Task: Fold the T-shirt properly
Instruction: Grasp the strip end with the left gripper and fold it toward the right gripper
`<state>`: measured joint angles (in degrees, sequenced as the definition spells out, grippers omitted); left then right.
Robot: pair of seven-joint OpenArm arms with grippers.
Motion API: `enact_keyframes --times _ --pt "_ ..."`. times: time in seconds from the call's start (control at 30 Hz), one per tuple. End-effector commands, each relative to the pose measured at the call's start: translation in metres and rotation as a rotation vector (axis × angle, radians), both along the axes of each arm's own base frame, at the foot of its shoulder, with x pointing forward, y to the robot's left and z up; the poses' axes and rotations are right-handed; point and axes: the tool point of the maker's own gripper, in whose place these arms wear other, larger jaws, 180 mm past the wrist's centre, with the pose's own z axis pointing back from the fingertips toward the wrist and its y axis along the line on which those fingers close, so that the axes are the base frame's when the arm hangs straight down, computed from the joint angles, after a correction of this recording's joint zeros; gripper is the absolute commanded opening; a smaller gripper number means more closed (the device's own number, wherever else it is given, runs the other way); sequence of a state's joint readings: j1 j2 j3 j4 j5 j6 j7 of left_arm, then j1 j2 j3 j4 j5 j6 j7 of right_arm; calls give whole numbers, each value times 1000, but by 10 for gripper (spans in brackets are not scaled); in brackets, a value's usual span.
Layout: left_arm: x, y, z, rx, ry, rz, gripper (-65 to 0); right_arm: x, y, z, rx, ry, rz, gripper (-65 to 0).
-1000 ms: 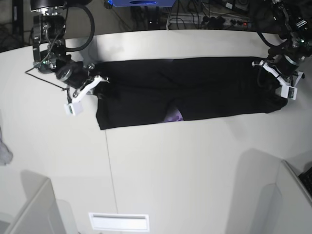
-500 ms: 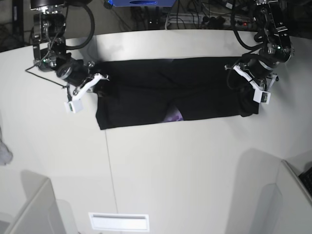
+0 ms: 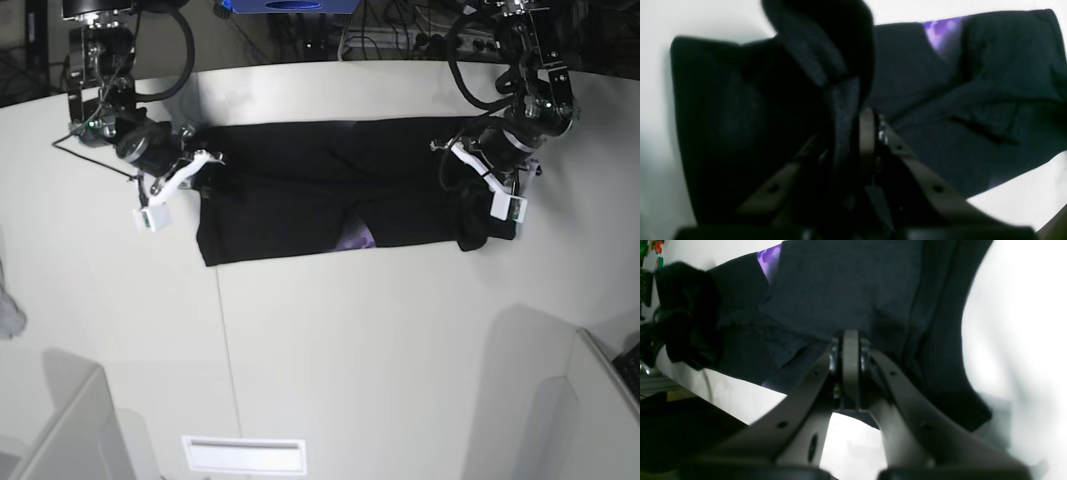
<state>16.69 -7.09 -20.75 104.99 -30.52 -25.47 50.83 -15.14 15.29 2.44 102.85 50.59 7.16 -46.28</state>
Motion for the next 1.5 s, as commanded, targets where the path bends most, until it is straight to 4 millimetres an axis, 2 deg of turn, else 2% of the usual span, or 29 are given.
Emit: enact_keyframes --times 0.0,0.33,0.47,1.47 --pt "4 -2 8 -6 -18 -9 -650 8 -2 11 6 -47 0 -650" --pt "8 -12 7 -26 5 -21 -650 7 -1 10 7 -44 3 -650" --pt "7 -28 5 -38 12 -65 -650 8 -2 11 6 -45 0 -650" --pt "8 -24 2 -49 33 -17 -650 7 0 10 8 -43 6 -650"
